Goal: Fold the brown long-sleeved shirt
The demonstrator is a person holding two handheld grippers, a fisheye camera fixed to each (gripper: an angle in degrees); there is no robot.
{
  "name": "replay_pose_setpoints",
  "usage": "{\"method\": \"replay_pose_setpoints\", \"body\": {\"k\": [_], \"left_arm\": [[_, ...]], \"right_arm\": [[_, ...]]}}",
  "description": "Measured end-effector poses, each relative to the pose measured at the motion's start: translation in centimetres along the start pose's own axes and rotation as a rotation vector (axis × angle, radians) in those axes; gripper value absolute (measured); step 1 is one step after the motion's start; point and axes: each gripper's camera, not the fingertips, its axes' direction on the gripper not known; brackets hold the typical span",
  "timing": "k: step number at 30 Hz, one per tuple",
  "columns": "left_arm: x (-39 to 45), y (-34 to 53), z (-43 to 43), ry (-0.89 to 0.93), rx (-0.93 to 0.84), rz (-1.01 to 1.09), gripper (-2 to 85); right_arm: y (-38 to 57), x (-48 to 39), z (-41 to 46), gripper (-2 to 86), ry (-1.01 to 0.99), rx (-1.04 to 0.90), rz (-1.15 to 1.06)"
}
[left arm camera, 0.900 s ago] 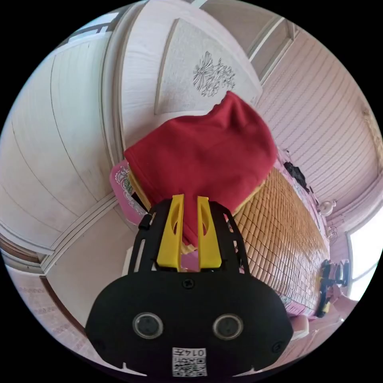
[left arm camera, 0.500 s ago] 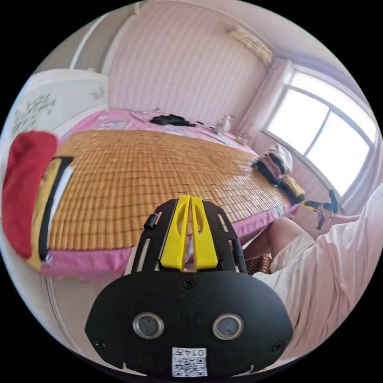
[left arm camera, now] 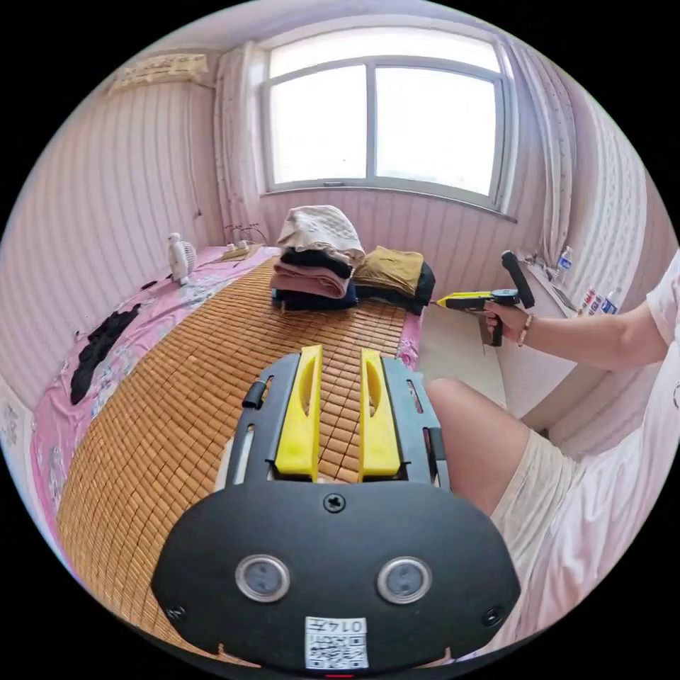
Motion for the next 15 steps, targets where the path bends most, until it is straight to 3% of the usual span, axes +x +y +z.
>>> {"method": "replay_pose_setpoints", "body": {"k": [9, 15], "left_arm": [[6.9, -15.3, 21.0, 0.206, -0.128, 0.223, 10.4], [10.2, -22.7, 31.5, 0.264, -0.165, 0.295, 11.2]], "right_arm": [[-6.4, 10.1, 3.8, 12.7, 0.007, -0.014, 0.190], [-7.8, 14.4, 5.5, 6.3, -0.064, -0.048, 0.233]]}}
